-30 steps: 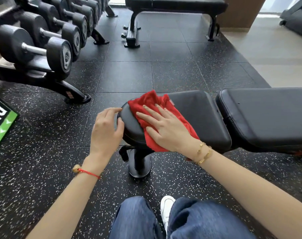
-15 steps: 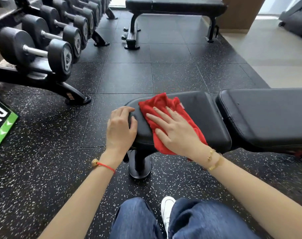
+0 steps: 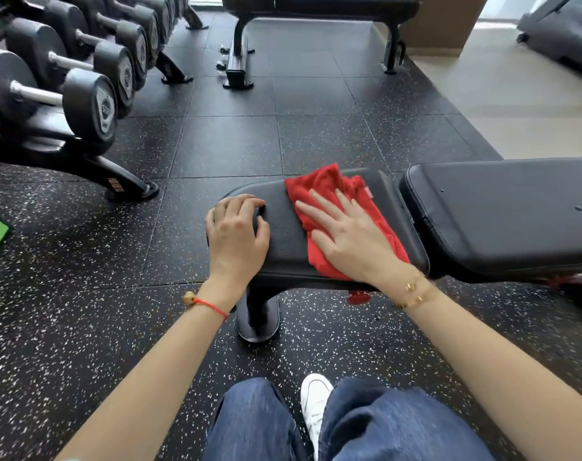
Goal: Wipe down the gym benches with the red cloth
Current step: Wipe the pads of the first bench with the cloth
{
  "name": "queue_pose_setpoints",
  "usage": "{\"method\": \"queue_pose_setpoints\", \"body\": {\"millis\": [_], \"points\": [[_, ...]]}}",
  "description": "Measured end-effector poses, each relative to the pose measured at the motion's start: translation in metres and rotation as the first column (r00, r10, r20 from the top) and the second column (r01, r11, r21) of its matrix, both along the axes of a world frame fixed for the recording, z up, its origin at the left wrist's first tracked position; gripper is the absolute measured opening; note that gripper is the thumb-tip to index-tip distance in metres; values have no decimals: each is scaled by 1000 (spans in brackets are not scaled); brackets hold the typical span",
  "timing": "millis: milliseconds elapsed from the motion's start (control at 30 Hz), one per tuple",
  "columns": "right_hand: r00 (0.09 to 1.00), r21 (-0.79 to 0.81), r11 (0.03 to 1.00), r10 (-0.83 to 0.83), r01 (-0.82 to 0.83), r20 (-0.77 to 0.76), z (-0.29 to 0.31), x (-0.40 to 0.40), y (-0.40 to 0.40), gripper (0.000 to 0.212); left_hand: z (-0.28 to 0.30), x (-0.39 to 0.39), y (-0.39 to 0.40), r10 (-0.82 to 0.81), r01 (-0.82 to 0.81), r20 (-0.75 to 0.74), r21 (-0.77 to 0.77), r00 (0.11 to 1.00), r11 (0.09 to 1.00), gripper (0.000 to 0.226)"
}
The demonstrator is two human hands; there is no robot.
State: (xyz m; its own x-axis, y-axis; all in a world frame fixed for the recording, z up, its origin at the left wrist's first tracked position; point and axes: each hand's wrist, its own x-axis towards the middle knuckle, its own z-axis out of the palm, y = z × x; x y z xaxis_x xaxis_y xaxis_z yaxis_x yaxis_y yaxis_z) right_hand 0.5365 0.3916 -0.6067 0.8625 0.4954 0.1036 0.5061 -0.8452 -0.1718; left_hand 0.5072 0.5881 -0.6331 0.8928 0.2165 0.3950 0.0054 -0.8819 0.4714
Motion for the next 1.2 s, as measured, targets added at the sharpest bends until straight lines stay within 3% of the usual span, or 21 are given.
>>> {"method": "queue_pose_setpoints", "body": {"millis": [100, 300, 367, 467, 600, 733, 867, 933, 1067, 1200], "points": [[999, 50, 998, -35, 35, 6, -2, -16, -32, 52, -3, 0, 2, -2, 3, 23, -28, 1000, 1000, 28], [952, 6, 955, -296, 297, -77, 4, 52, -23, 51, -2, -1, 0, 9, -8, 35, -48, 999, 999, 28], [959, -9, 963, -270, 270, -83, 5, 60, -2, 51, -2, -1, 0, 8, -7, 34, -49, 999, 999, 28], [993, -15, 994, -107, 106, -50, 4, 36, 19, 53, -2, -1, 1, 13, -11, 35, -53, 999, 999, 28], [999, 3, 999, 42, -42, -3, 0, -15, -3, 53, -4, -1, 1, 2, 1, 47, -54, 999, 999, 29], [997, 55, 996, -77, 77, -8, -3, -8, -42, 51, -5, -1, 2, -4, 7, 56, -66, 998, 998, 28], [966, -71, 967, -250, 245, -66, -3, 60, -47, 52, -3, -1, 1, 10, -6, 51, -66, 999, 998, 27], [953, -52, 956, -291, 288, -83, -1, 77, -29, 51, -3, 0, 0, 15, -12, 42, -63, 999, 998, 27], [989, 8, 990, -143, 144, -47, 0, 51, 8, 52, -4, 0, 1, 18, -16, 34, -59, 999, 998, 27], [1000, 55, 998, -21, 20, 4, 0, -3, -16, 51, -6, 0, 3, -3, 5, 41, -45, 999, 999, 28]]}}
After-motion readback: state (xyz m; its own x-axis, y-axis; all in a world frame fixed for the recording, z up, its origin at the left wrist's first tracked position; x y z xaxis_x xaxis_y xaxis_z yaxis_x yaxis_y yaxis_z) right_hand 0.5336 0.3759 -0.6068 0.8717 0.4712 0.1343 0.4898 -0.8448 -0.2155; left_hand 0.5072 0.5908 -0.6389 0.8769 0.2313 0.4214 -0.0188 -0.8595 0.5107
